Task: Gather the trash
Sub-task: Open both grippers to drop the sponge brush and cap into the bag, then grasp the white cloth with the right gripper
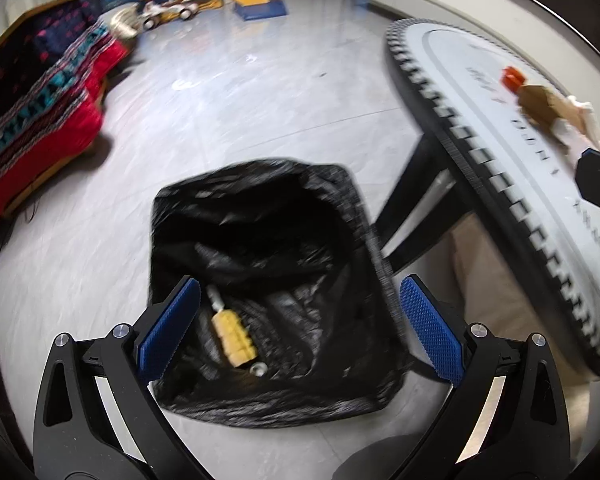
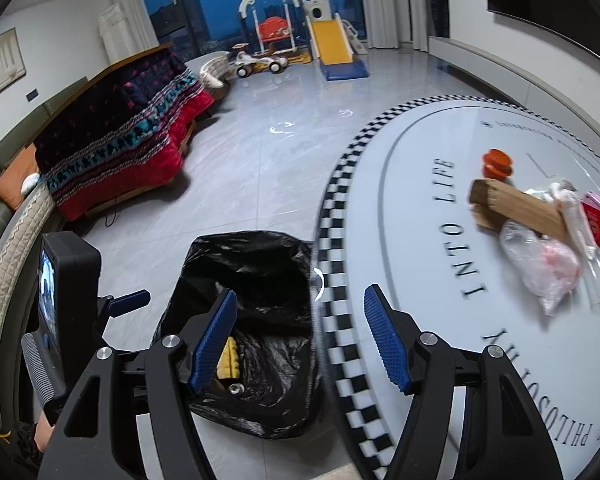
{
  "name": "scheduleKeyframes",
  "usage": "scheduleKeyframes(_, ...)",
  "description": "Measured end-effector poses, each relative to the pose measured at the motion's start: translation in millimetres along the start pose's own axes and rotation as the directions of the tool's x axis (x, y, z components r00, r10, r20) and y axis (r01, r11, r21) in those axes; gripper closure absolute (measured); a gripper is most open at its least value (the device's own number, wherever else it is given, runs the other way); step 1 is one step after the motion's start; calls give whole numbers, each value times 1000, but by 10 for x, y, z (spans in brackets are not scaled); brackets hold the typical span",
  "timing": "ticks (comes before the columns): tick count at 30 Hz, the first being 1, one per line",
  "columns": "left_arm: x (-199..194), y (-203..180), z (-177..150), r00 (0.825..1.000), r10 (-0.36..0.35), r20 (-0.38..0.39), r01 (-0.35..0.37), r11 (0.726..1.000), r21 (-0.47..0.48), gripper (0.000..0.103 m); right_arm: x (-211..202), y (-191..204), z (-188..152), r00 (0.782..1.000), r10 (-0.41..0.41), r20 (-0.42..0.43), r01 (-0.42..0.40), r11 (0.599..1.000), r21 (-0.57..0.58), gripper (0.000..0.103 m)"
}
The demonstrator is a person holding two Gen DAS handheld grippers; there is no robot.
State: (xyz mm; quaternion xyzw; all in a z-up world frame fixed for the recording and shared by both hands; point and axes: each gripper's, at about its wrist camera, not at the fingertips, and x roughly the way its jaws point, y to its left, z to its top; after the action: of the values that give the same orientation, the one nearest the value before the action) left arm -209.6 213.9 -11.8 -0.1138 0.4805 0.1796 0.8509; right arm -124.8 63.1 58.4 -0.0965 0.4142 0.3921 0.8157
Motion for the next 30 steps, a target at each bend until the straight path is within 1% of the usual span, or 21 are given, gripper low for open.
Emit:
scheduleKeyframes(4, -66, -257, 168, 999, -41, 25, 40, 999, 37, 6, -134, -261, 26, 998, -49, 31, 48, 999, 18, 36)
scheduleKeyframes(10, -150, -686, 483, 993, -103, 52, 98, 991, 94, 6, -331, -704, 129, 989, -131, 68, 128, 990, 54, 36)
scheduleKeyframes(15, -201, -1039, 727, 985, -152, 84, 139, 979, 149, 6, -430, -1144, 239, 981, -183, 68, 174, 978, 112, 36)
scheduleKeyframes(18, -198, -1256, 864, 983, -158, 98, 136, 971, 196, 6, -459, -1387, 292, 976, -209, 65, 198, 969, 148, 36)
scheduleKeyframes(20, -191, -1381, 951, 983, -149, 112, 120, 965, 232, 6, -462, -1535, 327, 970, -234, 61, 222, 961, 164, 40)
scheduleKeyframes(23, -168, -1497, 1087, 981, -156, 116, 122, 958, 259, 6, -428, -1711, 380, 964, -262, 45, 250, 952, 174, 45)
scheduleKeyframes(26, -170, -1557, 1205, 977, -180, 117, 145, 955, 260, 6, -335, -1877, 437, 958, -286, 24, 278, 943, 181, 48)
scheduleKeyframes(30, -145, -1678, 1315, 970, -215, 112, 179, 947, 268, 6, -218, -2036, 504, 956, -294, -1, 288, 938, 193, 53)
